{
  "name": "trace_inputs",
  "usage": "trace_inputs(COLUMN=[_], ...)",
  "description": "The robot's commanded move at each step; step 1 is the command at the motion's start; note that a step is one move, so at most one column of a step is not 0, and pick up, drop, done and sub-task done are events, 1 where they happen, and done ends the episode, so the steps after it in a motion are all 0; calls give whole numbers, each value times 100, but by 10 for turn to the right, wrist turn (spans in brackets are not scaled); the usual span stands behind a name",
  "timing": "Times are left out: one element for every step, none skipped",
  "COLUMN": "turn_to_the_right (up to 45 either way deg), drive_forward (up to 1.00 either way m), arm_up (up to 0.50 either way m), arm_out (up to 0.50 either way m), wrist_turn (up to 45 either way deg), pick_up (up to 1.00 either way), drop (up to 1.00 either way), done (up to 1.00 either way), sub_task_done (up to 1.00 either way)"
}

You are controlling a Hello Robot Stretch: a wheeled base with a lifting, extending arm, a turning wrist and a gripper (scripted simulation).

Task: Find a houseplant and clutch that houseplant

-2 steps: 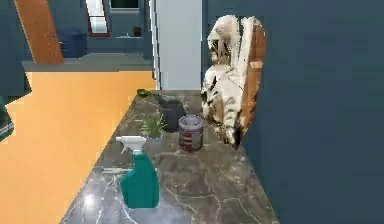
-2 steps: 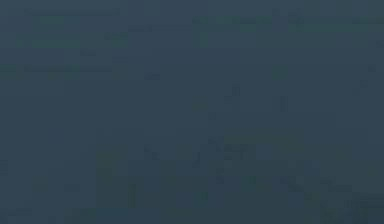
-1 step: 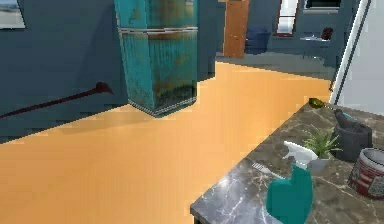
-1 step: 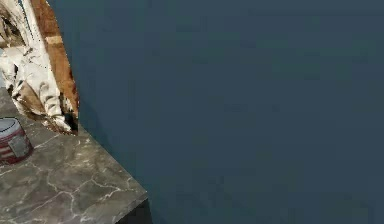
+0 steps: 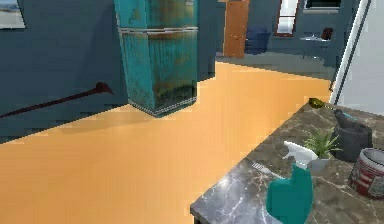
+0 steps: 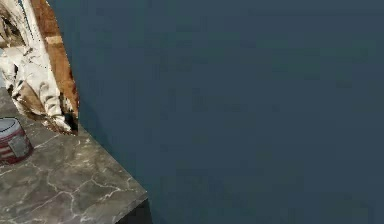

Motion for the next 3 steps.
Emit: trace_inputs(turn_to_the_right=[0,-450,0], drive_forward=[10,0,0], arm_up=[0,0,50], arm_out=[0,0,0], wrist_turn=[0,0,0], pick_up=[0,0,0], drop=[0,0,0], done=[0,0,0], sub_task_done=[0,0,0])
